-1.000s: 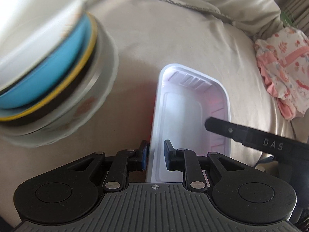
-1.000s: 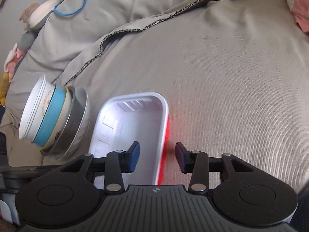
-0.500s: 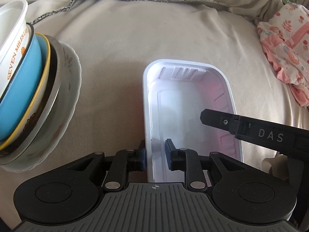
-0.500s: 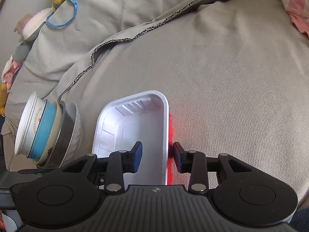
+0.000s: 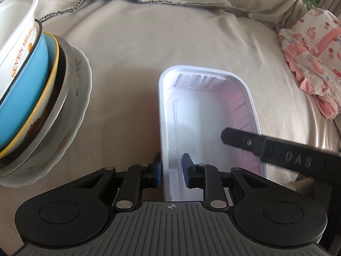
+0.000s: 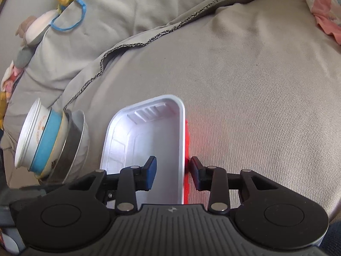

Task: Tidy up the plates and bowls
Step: 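Grasp the red-rimmed white tray's sides with both grippers, then lift the tray with both grippers and carry it over the bowl stack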

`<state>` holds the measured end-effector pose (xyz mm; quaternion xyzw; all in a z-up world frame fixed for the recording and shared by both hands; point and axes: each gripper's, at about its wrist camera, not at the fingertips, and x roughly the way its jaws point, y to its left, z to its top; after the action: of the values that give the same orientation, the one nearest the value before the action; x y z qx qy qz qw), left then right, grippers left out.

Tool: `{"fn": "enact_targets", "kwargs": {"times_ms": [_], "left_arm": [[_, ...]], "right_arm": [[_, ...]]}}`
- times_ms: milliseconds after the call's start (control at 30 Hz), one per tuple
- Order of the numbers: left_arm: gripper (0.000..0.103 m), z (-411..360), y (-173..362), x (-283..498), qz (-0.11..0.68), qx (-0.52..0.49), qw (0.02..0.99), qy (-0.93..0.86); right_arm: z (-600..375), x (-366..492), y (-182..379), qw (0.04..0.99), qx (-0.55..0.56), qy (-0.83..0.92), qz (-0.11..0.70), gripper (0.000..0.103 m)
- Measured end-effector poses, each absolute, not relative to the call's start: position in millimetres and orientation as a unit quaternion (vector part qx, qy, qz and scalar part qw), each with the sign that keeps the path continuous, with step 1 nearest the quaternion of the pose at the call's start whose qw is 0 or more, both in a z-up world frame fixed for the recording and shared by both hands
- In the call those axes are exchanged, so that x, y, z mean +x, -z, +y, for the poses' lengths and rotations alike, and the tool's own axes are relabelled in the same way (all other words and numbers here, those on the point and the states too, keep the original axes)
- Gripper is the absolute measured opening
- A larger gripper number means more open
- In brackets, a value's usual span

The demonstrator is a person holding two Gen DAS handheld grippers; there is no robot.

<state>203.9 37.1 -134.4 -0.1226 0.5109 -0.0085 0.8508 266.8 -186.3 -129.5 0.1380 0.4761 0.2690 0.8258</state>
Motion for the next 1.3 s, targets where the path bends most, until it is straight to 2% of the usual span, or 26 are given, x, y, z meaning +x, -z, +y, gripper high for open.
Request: {"fn": "enact_targets", "kwargs": {"times_ms": [267, 800, 867, 1067, 1300], "left_arm": [[0.022, 46, 133, 180, 0.534, -0.137, 0.834, 0.018], [0.020, 68, 142, 171, 0.518, -0.211, 0.829, 0.017], [0.019, 70, 143, 170, 0.514, -0.214, 0.831, 0.021], [0.019, 67, 144, 168, 0.506, -0.203, 0.838, 0.030], [0.020, 67, 141, 167, 0.506, -0.215, 0.835, 0.033]], "right_arm": [[-188, 247, 132, 0.811, 0.142, -0.297, 0.483, 0.036], [-182, 223, 124, 0.816, 0.106, -0.267, 0.502, 0.038], [-183, 221, 122, 0.813, 0.111, -0.260, 0.509, 0.041], [-182, 221, 129, 0.796, 0.125, -0.251, 0.536, 0.041], [-170, 215, 124, 0.807, 0.096, -0.245, 0.528, 0.040]]}}
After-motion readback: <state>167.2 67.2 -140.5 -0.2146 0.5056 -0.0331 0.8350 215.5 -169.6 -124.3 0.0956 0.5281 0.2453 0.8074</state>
